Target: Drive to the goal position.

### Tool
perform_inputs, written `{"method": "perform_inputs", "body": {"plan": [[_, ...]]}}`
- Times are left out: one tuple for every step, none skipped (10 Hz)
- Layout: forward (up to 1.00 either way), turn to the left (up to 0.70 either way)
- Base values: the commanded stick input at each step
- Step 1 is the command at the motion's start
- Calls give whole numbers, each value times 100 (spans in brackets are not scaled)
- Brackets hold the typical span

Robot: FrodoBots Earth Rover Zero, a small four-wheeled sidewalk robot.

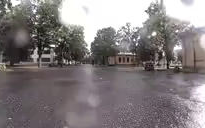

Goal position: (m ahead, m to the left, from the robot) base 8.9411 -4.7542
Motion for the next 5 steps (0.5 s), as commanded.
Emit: {"method": "perform_inputs", "body": {"plan": [[85,0],[85,0],[85,0],[85,0],[85,0]]}}
